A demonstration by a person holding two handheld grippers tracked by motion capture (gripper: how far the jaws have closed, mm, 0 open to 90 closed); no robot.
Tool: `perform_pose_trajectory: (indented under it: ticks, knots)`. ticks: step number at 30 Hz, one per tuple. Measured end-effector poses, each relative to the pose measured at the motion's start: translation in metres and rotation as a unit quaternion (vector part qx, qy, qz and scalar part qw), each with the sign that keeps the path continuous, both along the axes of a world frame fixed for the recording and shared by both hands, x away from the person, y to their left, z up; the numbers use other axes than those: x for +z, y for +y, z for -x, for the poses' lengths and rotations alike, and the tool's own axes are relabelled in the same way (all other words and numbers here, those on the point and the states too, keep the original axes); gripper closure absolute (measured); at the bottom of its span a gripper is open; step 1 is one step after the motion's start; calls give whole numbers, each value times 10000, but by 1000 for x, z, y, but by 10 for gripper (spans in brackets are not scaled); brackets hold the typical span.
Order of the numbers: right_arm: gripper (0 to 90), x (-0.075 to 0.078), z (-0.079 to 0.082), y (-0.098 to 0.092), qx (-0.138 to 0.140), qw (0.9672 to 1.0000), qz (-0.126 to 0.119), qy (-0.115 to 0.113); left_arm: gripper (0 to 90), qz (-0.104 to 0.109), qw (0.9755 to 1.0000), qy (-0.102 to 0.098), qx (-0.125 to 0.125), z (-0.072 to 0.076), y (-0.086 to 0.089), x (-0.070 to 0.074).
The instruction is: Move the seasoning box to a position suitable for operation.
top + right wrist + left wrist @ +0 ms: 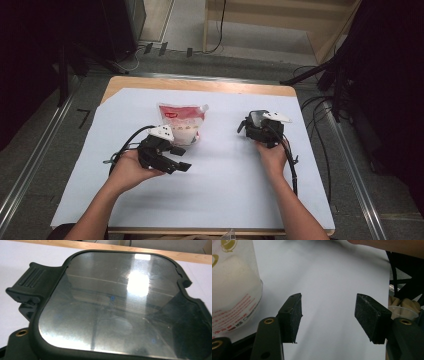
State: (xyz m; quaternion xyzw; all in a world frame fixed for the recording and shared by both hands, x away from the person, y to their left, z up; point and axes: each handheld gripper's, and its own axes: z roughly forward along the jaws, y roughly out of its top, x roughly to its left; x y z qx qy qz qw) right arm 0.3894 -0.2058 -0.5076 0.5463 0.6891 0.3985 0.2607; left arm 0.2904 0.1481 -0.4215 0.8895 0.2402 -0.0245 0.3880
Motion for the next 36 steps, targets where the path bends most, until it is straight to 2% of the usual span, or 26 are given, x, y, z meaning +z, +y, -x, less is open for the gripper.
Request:
perform_pose_trajectory:
  ticks: [5, 11, 19, 28, 31, 36]
  knots:
    - [149, 7, 5, 1, 106, 9999, 57, -116, 395, -77, 10000, 32, 11, -2, -2, -1]
    - [149, 19, 14, 2, 242, 9995, -102, -200, 395, -79, 10000, 27, -22, -5, -3, -2]
    - [150, 33, 29, 4, 487, 9984, -177, -238, 400, -137, 9999, 5, -89, -5, -9, -1]
    - [150, 49, 53, 10, 902, 9953, -173, -291, 396, -144, 9999, 15, -73, -7, -8, -3]
    - [150, 52, 61, 10, 1015, 9942, -259, -244, 395, -126, 9999, 19, -111, -7, -10, -4]
    - [150, 53, 73, 10, 1201, 9923, -181, -246, 395, -137, 9998, 44, -130, -6, -12, -6]
